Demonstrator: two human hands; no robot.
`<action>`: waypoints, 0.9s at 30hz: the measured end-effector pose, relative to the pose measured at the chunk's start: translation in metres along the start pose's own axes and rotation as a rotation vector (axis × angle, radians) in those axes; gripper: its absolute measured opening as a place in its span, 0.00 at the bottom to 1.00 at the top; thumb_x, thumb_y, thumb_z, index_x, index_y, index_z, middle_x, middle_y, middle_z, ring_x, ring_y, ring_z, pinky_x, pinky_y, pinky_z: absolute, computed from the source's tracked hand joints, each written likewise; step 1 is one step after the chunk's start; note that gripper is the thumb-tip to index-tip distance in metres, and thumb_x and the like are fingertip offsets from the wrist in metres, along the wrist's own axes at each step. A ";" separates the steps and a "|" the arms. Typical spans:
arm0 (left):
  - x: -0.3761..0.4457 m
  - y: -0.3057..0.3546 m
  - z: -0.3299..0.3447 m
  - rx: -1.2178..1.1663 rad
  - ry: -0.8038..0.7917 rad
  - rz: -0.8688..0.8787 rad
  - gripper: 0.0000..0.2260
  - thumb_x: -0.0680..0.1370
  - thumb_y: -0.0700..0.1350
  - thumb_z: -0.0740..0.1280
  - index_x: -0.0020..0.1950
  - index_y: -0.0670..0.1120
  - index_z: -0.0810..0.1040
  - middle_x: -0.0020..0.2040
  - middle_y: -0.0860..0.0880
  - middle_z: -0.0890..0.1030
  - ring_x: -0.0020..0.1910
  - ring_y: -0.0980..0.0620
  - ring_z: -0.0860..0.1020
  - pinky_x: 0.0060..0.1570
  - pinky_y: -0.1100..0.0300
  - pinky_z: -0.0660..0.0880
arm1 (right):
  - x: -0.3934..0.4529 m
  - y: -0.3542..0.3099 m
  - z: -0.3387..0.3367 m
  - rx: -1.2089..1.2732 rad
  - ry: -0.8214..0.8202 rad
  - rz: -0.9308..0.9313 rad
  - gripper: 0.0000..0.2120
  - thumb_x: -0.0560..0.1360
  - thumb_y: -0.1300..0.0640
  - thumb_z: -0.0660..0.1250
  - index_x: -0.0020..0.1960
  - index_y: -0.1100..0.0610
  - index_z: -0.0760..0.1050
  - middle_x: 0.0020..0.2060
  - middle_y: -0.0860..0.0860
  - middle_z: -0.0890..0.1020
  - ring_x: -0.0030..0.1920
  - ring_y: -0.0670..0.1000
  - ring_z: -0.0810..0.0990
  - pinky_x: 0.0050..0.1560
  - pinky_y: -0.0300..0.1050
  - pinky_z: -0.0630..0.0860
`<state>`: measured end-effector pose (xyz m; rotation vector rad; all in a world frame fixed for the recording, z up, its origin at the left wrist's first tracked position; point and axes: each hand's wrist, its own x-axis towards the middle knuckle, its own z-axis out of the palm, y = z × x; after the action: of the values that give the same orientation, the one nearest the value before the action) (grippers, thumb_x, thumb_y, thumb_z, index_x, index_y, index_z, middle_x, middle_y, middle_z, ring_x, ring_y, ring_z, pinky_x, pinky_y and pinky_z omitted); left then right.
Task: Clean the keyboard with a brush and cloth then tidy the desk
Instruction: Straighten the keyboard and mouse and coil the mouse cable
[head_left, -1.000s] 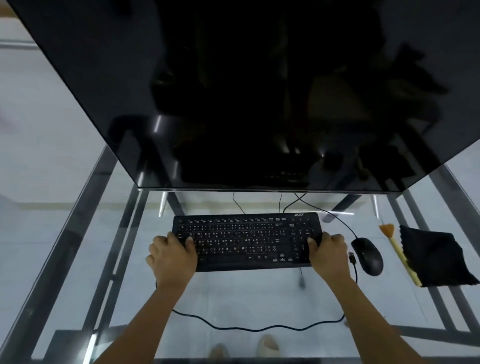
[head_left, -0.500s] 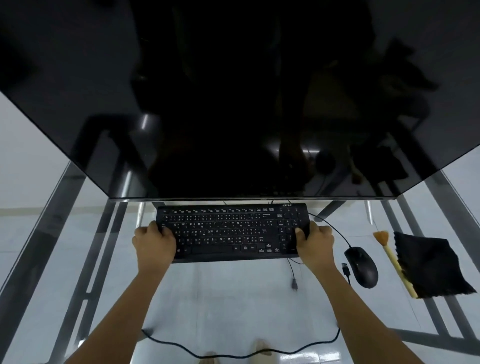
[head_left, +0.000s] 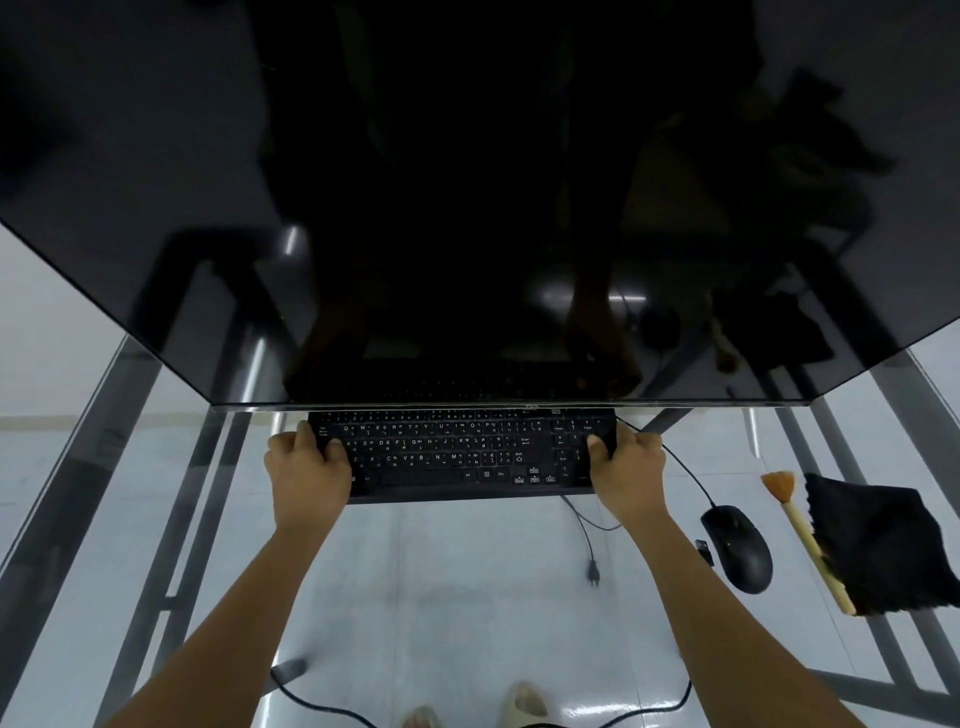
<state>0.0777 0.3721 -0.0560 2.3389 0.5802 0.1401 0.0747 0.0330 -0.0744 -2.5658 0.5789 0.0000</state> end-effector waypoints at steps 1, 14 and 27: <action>0.000 -0.001 0.001 -0.004 -0.009 -0.006 0.07 0.77 0.38 0.61 0.40 0.41 0.64 0.50 0.35 0.71 0.52 0.35 0.68 0.52 0.41 0.70 | 0.000 0.001 0.000 -0.002 -0.002 0.001 0.15 0.78 0.50 0.62 0.54 0.63 0.75 0.48 0.63 0.77 0.51 0.64 0.71 0.53 0.52 0.71; -0.055 0.027 0.028 0.223 -0.073 0.338 0.27 0.77 0.44 0.65 0.72 0.33 0.63 0.72 0.34 0.64 0.73 0.35 0.58 0.71 0.38 0.54 | -0.043 0.047 -0.073 -0.211 0.109 0.082 0.23 0.77 0.52 0.65 0.70 0.57 0.69 0.63 0.61 0.71 0.63 0.63 0.71 0.60 0.60 0.71; -0.099 0.072 0.091 0.362 -0.224 0.538 0.31 0.78 0.56 0.48 0.73 0.37 0.65 0.75 0.39 0.63 0.76 0.42 0.56 0.73 0.40 0.52 | -0.038 0.106 -0.068 -0.027 0.139 0.041 0.14 0.76 0.56 0.68 0.61 0.58 0.76 0.55 0.61 0.76 0.54 0.62 0.75 0.55 0.57 0.77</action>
<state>0.0393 0.2249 -0.0691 2.7651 -0.1604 0.0166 -0.0097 -0.0671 -0.0622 -2.5939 0.6882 -0.1586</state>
